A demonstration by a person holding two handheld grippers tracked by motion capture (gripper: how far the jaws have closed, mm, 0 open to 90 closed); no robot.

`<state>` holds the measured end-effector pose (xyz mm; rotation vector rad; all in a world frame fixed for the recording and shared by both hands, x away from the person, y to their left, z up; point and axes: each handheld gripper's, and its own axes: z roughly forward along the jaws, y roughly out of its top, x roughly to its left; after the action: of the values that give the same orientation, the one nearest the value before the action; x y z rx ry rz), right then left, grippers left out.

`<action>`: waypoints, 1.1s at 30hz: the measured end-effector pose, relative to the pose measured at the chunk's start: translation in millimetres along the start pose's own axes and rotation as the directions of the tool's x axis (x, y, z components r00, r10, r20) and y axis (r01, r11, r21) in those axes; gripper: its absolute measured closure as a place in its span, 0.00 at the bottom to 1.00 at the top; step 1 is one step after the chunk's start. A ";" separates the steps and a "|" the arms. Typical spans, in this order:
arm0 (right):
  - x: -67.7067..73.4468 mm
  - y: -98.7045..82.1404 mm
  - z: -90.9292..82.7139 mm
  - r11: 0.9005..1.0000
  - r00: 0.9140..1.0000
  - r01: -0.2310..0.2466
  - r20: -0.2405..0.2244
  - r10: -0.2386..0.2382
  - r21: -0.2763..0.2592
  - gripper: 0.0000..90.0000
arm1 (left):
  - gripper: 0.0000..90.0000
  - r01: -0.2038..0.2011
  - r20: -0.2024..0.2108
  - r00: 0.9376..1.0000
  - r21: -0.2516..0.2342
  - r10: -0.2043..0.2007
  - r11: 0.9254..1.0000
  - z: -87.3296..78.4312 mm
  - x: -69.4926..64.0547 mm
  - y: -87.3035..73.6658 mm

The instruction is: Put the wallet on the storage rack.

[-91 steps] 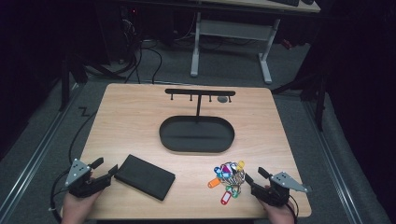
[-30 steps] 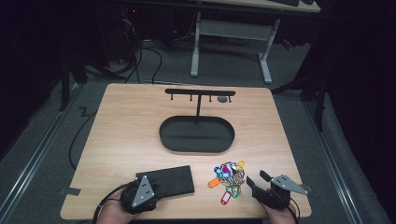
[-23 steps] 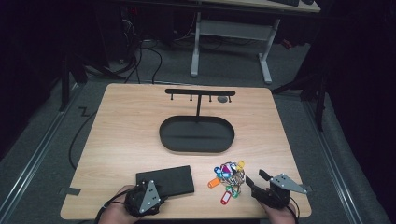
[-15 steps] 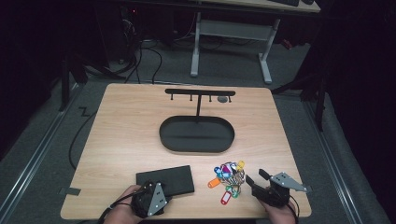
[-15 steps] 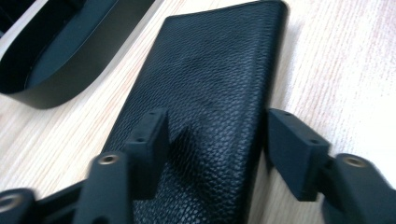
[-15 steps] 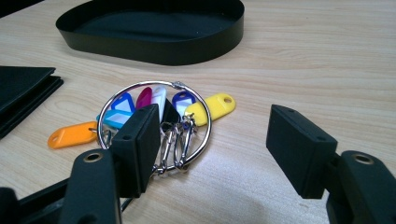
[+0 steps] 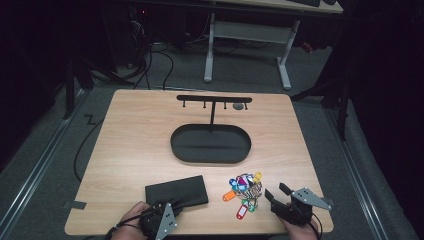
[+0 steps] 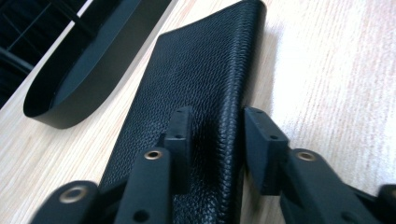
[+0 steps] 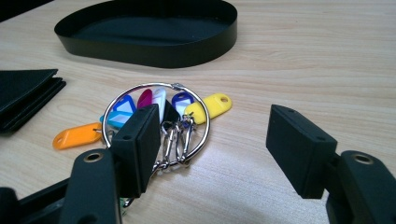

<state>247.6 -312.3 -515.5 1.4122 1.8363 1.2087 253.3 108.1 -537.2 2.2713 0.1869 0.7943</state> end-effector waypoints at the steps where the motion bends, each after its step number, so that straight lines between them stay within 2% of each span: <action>1: -0.5 0.0 0.4 1.000 1.000 -0.007 0.000 0.007 0.001 0.40 | 0.76 -0.001 -0.004 1.000 -0.005 0.001 1.000 -0.1 -0.6 -0.3; 4: -2.3 1.2 2.7 1.000 1.000 -0.013 -0.003 0.013 -0.002 0.40 | 0.82 -0.010 -0.022 1.000 -0.021 0.009 1.000 -0.8 -2.3 -0.9; 10: -3.0 1.9 4.4 1.000 1.000 -0.020 -0.017 0.020 -0.006 0.40 | 0.86 -0.011 -0.051 0.999 -0.032 0.009 0.999 -3.4 -4.5 -0.4; 16: -5.4 1.9 1.0 1.000 1.000 -0.026 -0.015 0.025 -0.018 0.40 | 0.88 0.067 -0.039 0.997 -0.092 -0.071 0.994 -13.0 8.5 -1.5; 23: -6.1 3.2 2.7 0.999 0.999 -0.034 -0.016 0.034 -0.023 0.40 | 0.89 0.128 -0.055 0.989 -0.125 -0.136 0.984 -28.6 21.4 -6.6; 26: -3.8 4.0 5.2 0.999 0.999 -0.029 -0.023 0.029 -0.016 0.40 | 0.90 0.164 -0.072 0.982 -0.151 -0.177 0.975 -37.4 27.3 -7.8; 29: -2.5 4.3 6.3 1.000 0.999 -0.020 -0.029 0.019 -0.016 0.40 | 0.91 0.231 -0.074 0.966 -0.184 -0.248 0.955 -48.1 36.5 -9.8; 33: -3.2 4.7 6.5 1.000 0.999 -0.024 -0.026 0.023 -0.015 0.40 | 0.91 0.292 -0.073 0.947 -0.215 -0.314 0.932 -59.3 47.7 -15.3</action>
<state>256.1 -312.9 -514.8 1.4202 1.8291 1.2556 257.8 170.3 -491.0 1.9487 0.4739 0.7329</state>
